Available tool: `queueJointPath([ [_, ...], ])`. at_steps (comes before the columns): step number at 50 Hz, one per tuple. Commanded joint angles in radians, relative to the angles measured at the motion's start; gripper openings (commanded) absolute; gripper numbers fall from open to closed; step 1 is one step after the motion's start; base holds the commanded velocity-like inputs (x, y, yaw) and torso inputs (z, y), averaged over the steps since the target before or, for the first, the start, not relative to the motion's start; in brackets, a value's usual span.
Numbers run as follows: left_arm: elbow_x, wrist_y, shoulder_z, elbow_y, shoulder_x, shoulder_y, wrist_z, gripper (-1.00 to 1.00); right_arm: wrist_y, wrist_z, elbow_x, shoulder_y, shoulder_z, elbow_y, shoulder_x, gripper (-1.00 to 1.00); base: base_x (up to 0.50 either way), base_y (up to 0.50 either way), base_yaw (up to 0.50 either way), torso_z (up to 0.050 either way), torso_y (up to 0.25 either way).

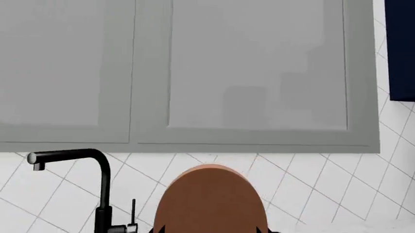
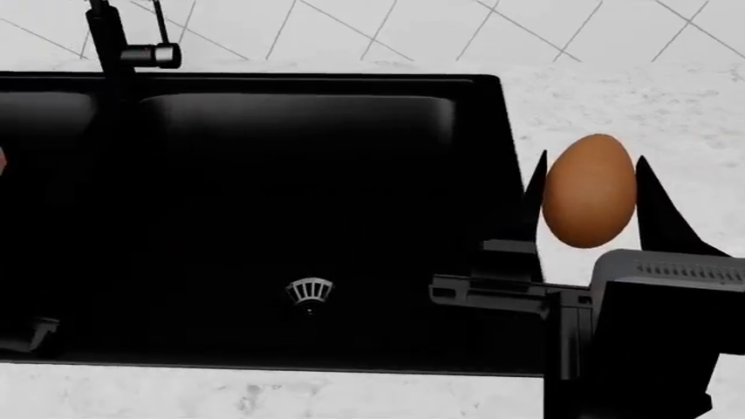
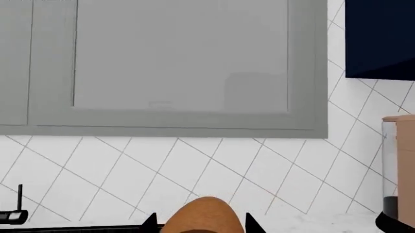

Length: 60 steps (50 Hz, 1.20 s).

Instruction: Place the eggs and milk next to the bowl.

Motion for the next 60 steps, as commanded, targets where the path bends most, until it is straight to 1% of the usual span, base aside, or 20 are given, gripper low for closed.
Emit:
queueJointPath([
  [1, -0.044, 0.004, -0.013, -0.005, 0.006, 0.027, -0.024, -1.0, 0.002, -0.005, -0.015, -0.032, -0.005, -0.018, -0.007, -1.0, 0.0, 0.5, 0.0, 0.0, 0.0],
  [10, -0.072, -0.006, -0.037, 0.028, -0.012, 0.052, -0.037, -1.0, 0.026, 0.004, 0.005, -0.042, -0.003, -0.052, -0.003, -1.0, 0.0, 0.5, 0.0, 0.0, 0.0],
  [30, -0.051, 0.023, -0.012, 0.003, -0.016, 0.059, -0.024, -1.0, 0.017, -0.002, 0.012, -0.044, -0.015, -0.035, -0.001, -1.0, 0.0, 0.5, 0.0, 0.0, 0.0],
  [60, -0.065, 0.03, -0.011, 0.003, -0.03, 0.055, -0.037, -1.0, 0.021, 0.005, 0.022, -0.036, -0.026, -0.039, 0.004, -1.0, 0.0, 0.5, 0.0, 0.0, 0.0],
])
